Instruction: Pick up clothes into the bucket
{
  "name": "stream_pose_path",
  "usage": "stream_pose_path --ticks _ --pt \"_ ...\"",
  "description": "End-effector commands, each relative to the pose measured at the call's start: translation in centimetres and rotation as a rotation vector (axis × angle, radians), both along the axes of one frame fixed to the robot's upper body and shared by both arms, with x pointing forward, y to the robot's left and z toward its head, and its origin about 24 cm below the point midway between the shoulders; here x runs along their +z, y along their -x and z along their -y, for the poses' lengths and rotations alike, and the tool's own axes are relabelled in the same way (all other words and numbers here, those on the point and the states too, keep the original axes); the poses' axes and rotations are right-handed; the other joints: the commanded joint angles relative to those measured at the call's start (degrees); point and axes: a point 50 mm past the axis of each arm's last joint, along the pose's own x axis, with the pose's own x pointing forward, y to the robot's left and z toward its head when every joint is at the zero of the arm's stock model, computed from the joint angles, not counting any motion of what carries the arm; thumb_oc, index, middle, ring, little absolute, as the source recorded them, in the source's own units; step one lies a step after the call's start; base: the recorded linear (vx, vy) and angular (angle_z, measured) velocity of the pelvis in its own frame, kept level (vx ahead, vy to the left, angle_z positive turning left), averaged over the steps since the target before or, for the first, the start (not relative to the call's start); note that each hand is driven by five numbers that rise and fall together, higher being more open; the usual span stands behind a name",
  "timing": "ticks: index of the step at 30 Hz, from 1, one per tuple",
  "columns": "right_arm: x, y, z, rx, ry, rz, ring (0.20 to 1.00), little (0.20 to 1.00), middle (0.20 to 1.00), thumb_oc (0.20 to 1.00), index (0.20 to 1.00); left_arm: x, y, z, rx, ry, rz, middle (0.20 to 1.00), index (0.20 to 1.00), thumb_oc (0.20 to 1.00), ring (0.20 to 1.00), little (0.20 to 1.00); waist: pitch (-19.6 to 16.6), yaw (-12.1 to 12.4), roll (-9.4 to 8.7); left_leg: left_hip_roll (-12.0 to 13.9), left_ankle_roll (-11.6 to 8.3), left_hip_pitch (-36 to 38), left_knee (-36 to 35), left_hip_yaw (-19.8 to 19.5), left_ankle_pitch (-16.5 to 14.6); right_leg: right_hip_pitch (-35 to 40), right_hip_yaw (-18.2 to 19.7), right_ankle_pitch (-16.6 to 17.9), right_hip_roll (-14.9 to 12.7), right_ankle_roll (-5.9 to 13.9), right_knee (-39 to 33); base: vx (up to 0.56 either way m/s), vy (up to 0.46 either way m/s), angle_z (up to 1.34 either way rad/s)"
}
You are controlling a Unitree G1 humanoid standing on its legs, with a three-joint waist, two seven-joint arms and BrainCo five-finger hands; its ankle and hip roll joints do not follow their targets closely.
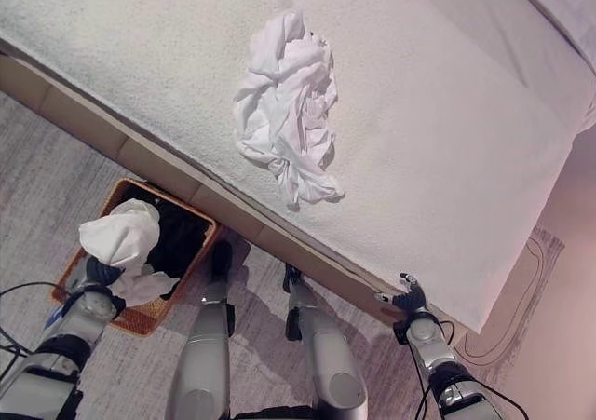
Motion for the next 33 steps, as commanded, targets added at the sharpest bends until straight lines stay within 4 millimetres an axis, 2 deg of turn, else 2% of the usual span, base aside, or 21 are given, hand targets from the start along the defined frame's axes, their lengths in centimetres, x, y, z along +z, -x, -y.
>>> stream_pose_path --ticks 1,2,6,12,17,18,19,21,22,23,24,25,28,29,30,31,32,33 --pt "1.8 -1.4 0.0 0.030 0.002 0.093 1.000 1.000 1.000 1.000 1.000 2.8 0.8 -3.7 0.123 -0.095 0.046 0.366 0.366 0.366 0.366 0.366 1.71 -0.46 -5.27 -2.08 3.37 -2.81 2.97 0.84 -0.24 -4.59 2.81 6.28 -0.74 2.36 1.50 0.00 0.000 0.00" --pt "1.9 -1.6 -0.3 0.039 -0.001 0.102 1.000 1.000 1.000 1.000 1.000 2.8 1.0 -4.1 0.150 -0.091 0.045 1.000 1.000 1.000 1.000 1.000 1.71 -0.61 -5.66 -2.04 3.34 -3.33 3.00 0.71 -0.19 -5.11 2.69 6.41 -0.63 2.39 1.37 0.00 -0.032 0.03" --pt "1.8 -1.7 -0.7 0.043 -0.016 0.097 1.000 1.000 1.000 1.000 1.000 2.7 1.5 -4.8 0.224 -0.066 0.024 1.000 1.000 1.000 1.000 1.000 1.71 -0.76 -6.29 -1.86 3.25 -3.94 2.76 0.28 -0.01 -5.60 2.27 6.47 -0.49 2.35 1.05 0.00 -0.009 0.01" --pt "2.5 -2.1 -0.5 0.038 -0.007 0.128 1.000 1.000 1.000 1.000 1.000 2.1 2.6 -5.3 0.244 -0.071 -0.038 1.000 1.000 1.000 1.000 1.000 1.71 -0.33 -5.98 -1.88 3.21 -3.25 2.05 0.13 -0.05 -4.96 2.09 6.15 -0.48 2.33 0.84 0.00 0.000 0.00" --pt "5.9 -3.6 -0.8 0.080 0.014 0.310 1.000 1.000 1.000 1.000 1.000 0.9 4.6 -5.9 0.314 -0.030 -0.056 1.000 1.000 1.000 1.000 1.000 1.71 0.06 -5.36 -1.97 3.26 -2.11 1.87 0.23 -0.52 -3.86 2.28 5.85 -0.58 2.41 0.70 0.00 0.000 0.00" --pt "7.3 -4.0 -0.7 0.083 0.008 0.387 1.000 1.000 1.000 1.000 1.000 0.0 5.6 -5.8 0.356 0.013 -0.046 1.000 1.000 1.000 1.000 1.000 1.71 0.27 -4.93 -2.02 3.32 -1.78 1.80 0.28 -0.68 -3.51 2.27 5.71 -0.61 2.42 0.70 0.00 0.000 0.00" --pt "7.3 -4.0 -0.7 0.083 0.008 0.386 1.000 1.000 1.000 1.000 1.000 -0.1 5.6 -5.8 0.356 0.013 -0.046 1.000 1.000 1.000 1.000 1.000 1.71 0.26 -4.93 -2.02 3.32 -1.76 1.80 0.28 -0.69 -3.49 2.27 5.71 -0.61 2.42 0.70 0.00 0.000 0.00" --pt "9.1 -4.5 -0.7 0.086 0.008 0.475 1.000 1.000 1.000 1.000 1.000 -0.7 6.4 -5.6 0.382 0.046 -0.027 1.000 1.000 1.000 1.000 1.000 1.71 0.53 -4.36 -2.12 3.35 -1.36 1.66 0.27 -0.83 -3.17 2.22 5.56 -0.67 2.40 0.68 0.00 0.000 0.00" --pt "9.1 -4.5 -0.7 0.086 0.008 0.475 1.000 1.000 1.000 1.000 1.000 -0.7 6.4 -5.6 0.382 0.046 -0.027 1.000 1.000 1.000 1.000 1.000 1.71 0.53 -4.36 -2.12 3.35 -1.36 1.66 0.27 -0.83 -3.16 2.22 5.56 -0.67 2.40 0.68 0.00 0.000 0.00" --pt "10.8 -4.7 -0.5 0.080 0.011 0.557 1.000 1.000 1.000 1.000 1.000 -1.3 7.0 -5.5 0.402 0.067 -0.019 1.000 1.000 1.000 1.000 1.000 1.71 0.75 -3.82 -2.21 3.38 -1.03 1.44 0.21 -0.86 -2.81 2.11 5.35 -0.78 2.46 0.71 0.00 0.000 0.00" --pt "12.5 -4.8 -0.5 0.085 0.026 0.638 1.000 1.000 1.000 1.000 1.000 -1.6 7.1 -5.0 0.402 0.086 0.008 1.000 1.000 1.000 1.000 1.000 1.71 0.99 -3.30 -2.38 3.46 -0.80 1.31 0.05 -0.89 -2.55 1.97 5.05 -0.87 2.43 0.83 0.04 -0.017 0.03" --pt "13.2 -4.8 -0.4 0.087 0.039 0.672 1.000 1.000 1.000 1.000 1.000 -1.9 7.2 -4.6 0.402 0.096 0.024 1.000 1.000 1.000 1.000 1.000 1.71 1.08 -2.94 -2.44 3.50 -0.61 1.08 -0.01 -0.83 -2.39 1.78 4.87 -1.03 2.40 0.97 0.04 -0.009 0.03" --pt "17.1 -4.8 -0.1 0.079 0.092 0.857 1.000 1.000 1.000 1.000 1.000 -2.2 5.6 -1.4 0.316 0.192 0.194 1.000 1.000 1.000 1.000 1.000 1.71 2.06 -0.68 -3.08 3.71 0.26 0.14 -0.43 -0.58 -1.93 1.15 3.84 -1.60 2.23 1.76 0.03 -0.001 0.03" --pt "17.2 -4.8 -0.1 0.079 0.092 0.859 1.000 1.000 1.000 1.000 1.000 -2.1 5.6 -1.4 0.316 0.192 0.196 1.000 1.000 1.000 1.000 1.000 1.71 1.88 -0.70 -3.25 3.73 0.00 0.03 -0.52 -0.14 -2.20 1.05 4.01 -1.76 2.25 1.80 0.04 -0.015 0.09" --pt "18.4 -5.2 -0.2 0.074 0.101 0.913 1.000 1.000 1.000 1.000 1.000 -2.6 4.5 1.0 0.214 0.230 0.216 1.000 1.000 1.000 1.000 1.000 1.71 2.69 0.81 -3.62 3.84 0.49 -0.77 -0.95 0.22 -2.01 0.51 3.26 -2.33 2.12 2.53 0.03 -0.017 0.12" --pt "19.1 -5.5 -0.2 0.074 0.117 0.933 1.000 1.000 1.000 1.000 1.000 -3.2 4.5 1.9 0.169 0.230 0.173 1.000 1.000 1.000 1.000 1.000 1.71 3.15 1.60 -3.67 3.88 0.96 -1.04 -1.07 -0.06 -1.74 0.28 2.62 -2.47 2.06 3.00 0.06 -0.018 0.17" --pt "20.7 -6.5 -0.2 0.073 0.145 0.975 1.000 1.000 1.000 1.000 1.000 -3.9 3.5 4.4 0.036 0.272 0.144 1.000 1.000 1.000 1.000 1.000 1.71 3.90 3.19 -3.96 4.00 1.53 -1.67 -1.32 0.16 -1.80 -0.02 1.75 -3.09 1.93 4.27 0.03 -0.001 0.22" --pt "20.8 -6.6 -0.2 0.072 0.145 0.978 1.000 1.000 1.000 1.000 1.000 -3.8 3.4 4.4 0.036 0.272 0.147 1.000 1.000 1.000 1.000 1.000 1.71 3.74 3.17 -4.09 4.02 1.22 -1.74 -1.40 0.55 -2.10 -0.10 1.95 -3.22 1.95 4.29 0.01 0.007 0.20"
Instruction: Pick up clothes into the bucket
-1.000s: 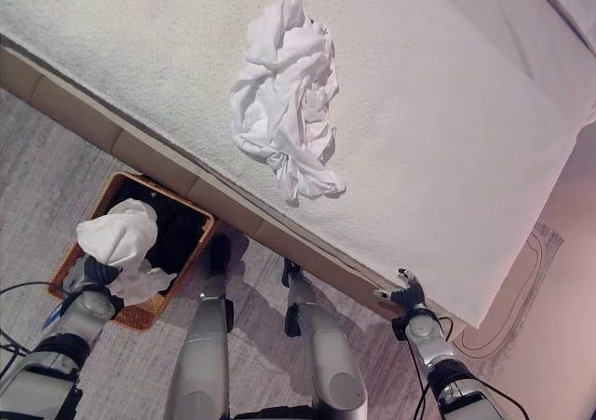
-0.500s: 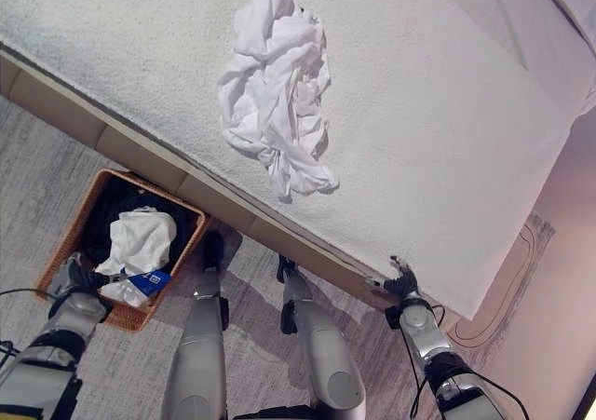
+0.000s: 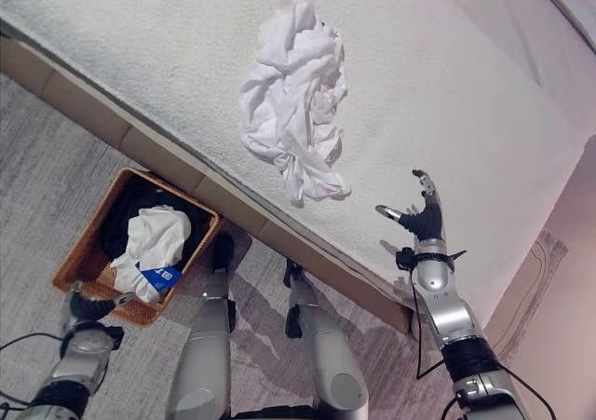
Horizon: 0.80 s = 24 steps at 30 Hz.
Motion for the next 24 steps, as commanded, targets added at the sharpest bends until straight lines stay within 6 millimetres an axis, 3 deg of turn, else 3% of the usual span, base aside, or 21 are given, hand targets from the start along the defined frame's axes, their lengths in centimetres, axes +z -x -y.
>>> stream_pose_path --ticks 1,5,10,13,17,20,24 --pt "4.3 -1.0 1.4 -0.047 0.092 0.150 1.000 1.000 1.000 1.000 1.000 -1.1 -0.7 2.4 -0.095 0.083 -0.012 1.000 1.000 1.000 1.000 1.000 0.49 1.70 2.01 -3.61 4.38 0.31 1.00 0.45 -1.49 -3.49 1.58 1.11 -2.97 2.03 6.27 0.02 -0.003 0.12" --pt "6.9 -4.3 1.1 -0.080 0.153 0.143 1.000 1.000 1.000 1.000 1.000 -3.8 -1.1 9.2 -0.329 0.257 -0.093 1.000 1.000 1.000 1.000 1.000 0.49 3.03 4.53 -4.09 4.53 0.99 0.15 -0.18 -1.17 -4.04 0.99 -1.11 -3.61 1.54 9.03 0.04 -0.017 0.09" --pt "11.6 -8.2 2.6 -0.188 0.207 0.102 1.000 1.000 1.000 1.000 1.000 -4.1 -1.5 13.2 -0.530 0.262 -0.132 1.000 1.000 1.000 1.000 1.000 0.49 4.63 7.12 -4.84 4.75 -0.63 0.61 -1.27 -0.59 -7.24 0.67 -3.37 -4.57 0.84 13.67 0.03 -0.021 0.16" --pt "14.1 -9.4 3.7 -0.251 0.195 0.061 1.000 1.000 1.000 1.000 1.000 -4.1 -1.6 14.3 -0.522 0.362 -0.111 1.000 1.000 1.000 1.000 1.000 0.49 5.98 8.71 -5.32 4.74 -1.83 0.70 -2.47 -0.29 -9.17 0.04 -4.76 -5.06 0.43 16.09 0.04 -0.036 0.14" --pt "16.4 -10.0 4.5 -0.303 0.216 0.024 1.000 1.000 1.000 1.000 1.000 -3.9 -1.8 14.3 -0.418 0.486 -0.038 1.000 1.000 1.000 1.000 1.000 0.49 7.63 10.45 -5.47 4.68 -4.06 -0.67 -4.35 1.17 -12.09 -0.76 -5.19 -5.30 0.32 17.15 0.04 -0.080 0.19" --pt "17.0 -10.1 4.9 -0.333 0.252 -0.017 1.000 1.000 1.000 1.000 1.000 -3.8 -1.7 13.9 -0.306 0.575 0.023 1.000 1.000 1.000 1.000 1.000 0.49 8.73 11.45 -5.38 4.60 -5.65 -1.82 -5.47 2.17 -14.07 -1.40 -5.15 -5.21 0.33 17.51 0.03 -0.082 0.16" --pt "17.6 -9.6 6.9 -0.401 0.321 -0.093 1.000 1.000 1.000 1.000 1.000 -3.7 -1.9 13.5 -0.262 0.588 0.050 1.000 1.000 1.000 1.000 1.000 0.49 9.87 12.90 -5.44 4.31 -7.67 -3.05 -6.72 3.37 -16.64 -2.20 -5.30 -5.25 0.34 18.32 0.02 -0.050 0.22"
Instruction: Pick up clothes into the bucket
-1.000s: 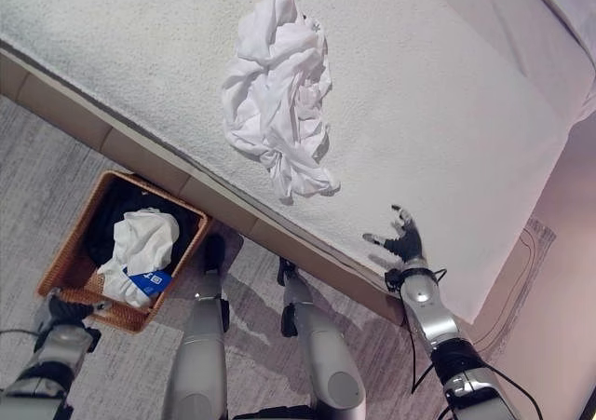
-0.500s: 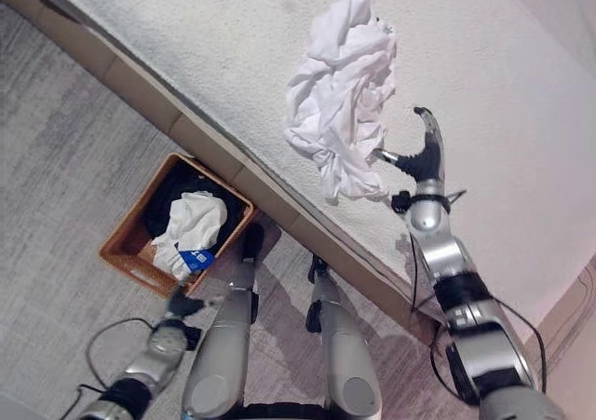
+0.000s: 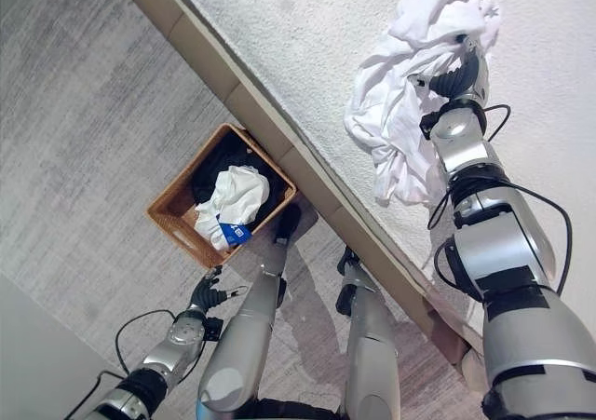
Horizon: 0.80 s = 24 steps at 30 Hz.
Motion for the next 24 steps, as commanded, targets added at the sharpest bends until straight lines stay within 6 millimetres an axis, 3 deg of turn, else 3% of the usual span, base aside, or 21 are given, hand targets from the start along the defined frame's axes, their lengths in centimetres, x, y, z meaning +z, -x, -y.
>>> stream_pose_path --ticks 1,3,9,11,12,19,24 --pt "2.3 1.4 4.0 -0.104 0.137 -0.054 1.000 1.000 1.000 1.000 1.000 -0.2 0.6 0.4 0.055 0.053 0.011 1.000 1.000 1.000 1.000 1.000 -0.81 -0.44 3.23 -1.70 4.24 -0.10 -1.33 0.46 -0.14 -1.28 2.27 5.26 0.35 1.43 -2.81 0.01 -0.073 0.22" --pt "2.3 1.5 4.6 -0.113 0.195 -0.121 1.000 1.000 1.000 1.000 1.000 -0.2 0.5 0.4 0.045 0.055 0.014 1.000 1.000 1.000 1.000 1.000 -0.81 0.05 4.02 -1.72 3.91 -1.29 -2.07 -0.32 0.66 -2.49 1.71 4.98 0.32 1.38 -2.43 0.01 -0.063 0.23" --pt "-0.2 1.7 5.4 -0.079 0.233 -0.289 1.000 1.000 1.000 1.000 1.000 0.3 -0.4 1.5 -0.024 0.066 0.029 1.000 1.000 1.000 1.000 1.000 -0.81 0.82 5.17 -2.10 3.52 -4.05 -2.78 -1.43 1.82 -5.24 0.45 5.14 -0.17 1.50 -2.03 0.01 -0.030 0.09" --pt "-0.8 1.6 5.4 -0.056 0.226 -0.319 0.545 0.545 0.545 0.545 0.545 0.5 -0.6 1.8 -0.042 0.070 0.038 1.000 1.000 1.000 1.000 1.000 -0.81 0.87 5.28 -2.28 3.50 -4.49 -2.76 -1.60 1.92 -5.46 0.53 5.18 -0.13 1.47 -2.19 0.00 -0.015 0.08" --pt "-1.1 1.6 5.3 -0.041 0.205 -0.333 0.200 0.200 0.200 0.200 0.200 0.8 -0.9 2.2 -0.065 0.075 0.046 1.000 1.000 1.000 1.000 1.000 -0.81 0.93 5.35 -2.32 3.45 -4.64 -2.79 -1.59 2.02 -5.67 0.59 5.30 -0.15 1.47 -2.27 0.00 -0.009 0.08" --pt "-1.1 1.1 4.0 0.012 0.185 -0.278 0.200 0.200 0.200 0.200 0.200 1.7 -1.9 2.8 -0.089 0.087 0.084 1.000 1.000 1.000 1.000 1.000 -0.81 0.08 4.45 -2.48 3.07 -3.67 -2.57 -1.32 2.06 -4.30 1.32 5.83 -0.16 1.57 -2.89 -0.01 0.002 0.01" --pt "0.1 0.7 2.4 0.080 0.162 -0.163 0.200 0.200 0.200 0.200 0.200 1.3 -1.8 2.0 -0.065 0.055 0.057 1.000 1.000 1.000 1.000 1.000 -0.81 -1.40 2.49 -2.41 2.78 1.12 -2.62 -0.27 1.37 1.16 2.27 6.12 -0.02 1.59 -4.21 -0.04 0.017 -0.01"
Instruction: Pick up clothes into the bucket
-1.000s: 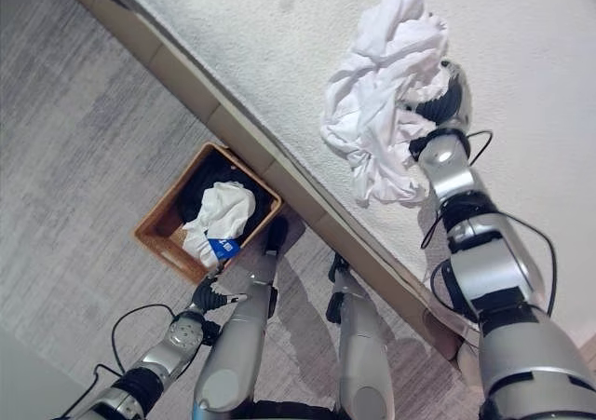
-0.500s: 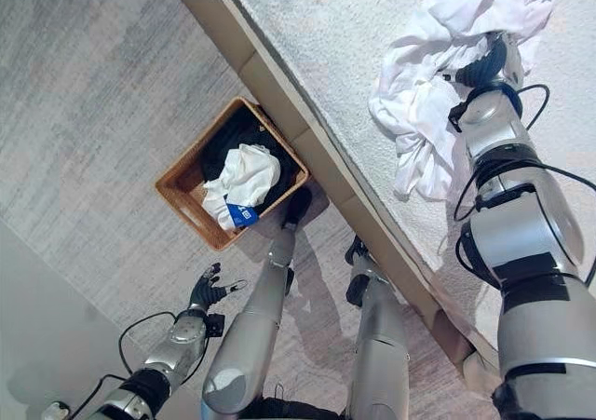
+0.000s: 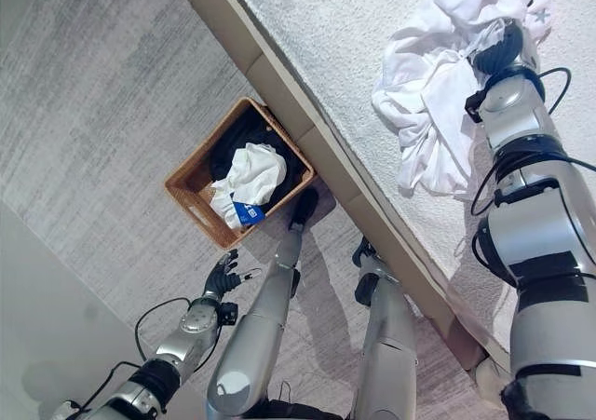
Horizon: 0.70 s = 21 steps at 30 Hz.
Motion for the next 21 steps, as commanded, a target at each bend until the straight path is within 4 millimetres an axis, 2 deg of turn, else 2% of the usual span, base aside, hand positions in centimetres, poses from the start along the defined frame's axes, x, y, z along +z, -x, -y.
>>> stream_pose_path --ticks 1,8,9,11,14,15,18,19,21 --pt "-2.6 -0.2 -0.7 0.062 -0.010 -0.034 0.200 0.200 0.200 0.200 0.200 -1.4 0.8 -1.1 0.008 -0.065 -0.068 1.000 1.000 1.000 1.000 1.000 1.16 -1.63 -2.52 -2.67 3.56 6.91 -2.65 3.27 -1.26 8.94 4.87 9.00 0.97 3.50 -12.24 -0.04 0.029 0.00" --pt "1.1 -0.1 -3.1 0.166 -0.001 0.146 0.200 0.200 0.200 0.200 0.200 -1.8 1.5 -2.6 0.008 -0.130 -0.090 1.000 1.000 1.000 1.000 1.000 1.02 -4.37 -4.34 -2.61 4.38 17.91 -1.71 6.93 -4.13 19.97 8.02 9.54 1.17 3.92 -14.28 -0.02 0.106 -0.14" --pt "1.2 0.1 -3.4 0.187 0.009 0.162 0.200 0.200 0.200 0.200 0.200 -1.6 1.7 -2.8 0.000 -0.134 -0.075 1.000 1.000 1.000 1.000 1.000 -0.78 -5.07 -4.67 -2.55 4.64 20.46 -1.76 7.74 -4.90 22.36 8.44 9.61 1.22 4.08 -15.12 0.02 0.075 -0.50" --pt "1.2 0.1 -3.4 0.187 0.009 0.162 0.200 0.200 0.200 0.200 0.200 -1.6 1.7 -2.8 0.000 -0.134 -0.074 1.000 1.000 1.000 1.000 1.000 -0.92 -5.07 -4.64 -2.54 4.66 20.26 -1.80 7.72 -4.73 22.27 8.40 9.90 1.25 4.10 -15.38 0.03 0.051 -0.30" --pt "1.6 1.1 -4.4 0.268 0.014 0.255 0.200 0.200 0.200 0.200 0.200 0.5 0.9 -3.2 -0.012 -0.117 0.035 1.000 1.000 1.000 1.000 1.000 -6.04 -7.35 -5.43 -2.33 5.01 26.09 -2.38 9.43 -6.50 28.04 9.61 9.53 1.69 4.42 -17.38 0.08 0.054 -0.23" --pt "1.6 1.1 -4.3 0.268 0.014 0.255 0.200 0.200 0.200 0.200 0.200 0.5 0.9 -3.3 -0.012 -0.117 0.035 1.000 1.000 1.000 1.000 1.000 -6.14 -7.33 -5.44 -2.34 5.02 25.93 -2.42 9.42 -6.32 27.97 9.59 9.78 1.69 4.43 -17.58 0.06 0.024 -0.22" --pt "0.9 2.0 -4.9 0.340 0.017 0.277 0.200 0.200 0.200 0.200 0.200 2.8 0.1 -3.3 -0.029 -0.079 0.141 1.000 1.000 1.000 1.000 1.000 -9.47 -8.52 -5.67 -1.92 4.98 29.14 -2.83 10.10 -7.18 31.14 10.07 9.07 1.98 4.43 -18.46 0.06 0.002 -0.16" --pt "0.9 2.0 -4.8 0.339 0.016 0.277 0.200 0.200 0.200 0.200 0.200 2.8 0.1 -3.3 -0.030 -0.080 0.140 1.000 1.000 1.000 1.000 1.000 -9.58 -8.49 -5.70 -1.93 5.00 28.97 -2.88 10.09 -6.99 31.05 10.05 9.33 1.98 4.44 -18.66 0.08 -0.023 -0.06" --pt "-0.9 2.9 -5.3 0.413 -0.004 0.265 0.200 0.200 0.200 0.200 0.200 4.8 -0.4 -3.6 -0.058 -0.077 0.226 1.000 1.000 1.000 1.000 1.000 -13.24 -9.55 -6.03 -1.58 4.92 31.52 -3.69 10.74 -7.44 33.61 10.46 9.05 2.60 4.45 -19.95 0.10 -0.034 -0.06"
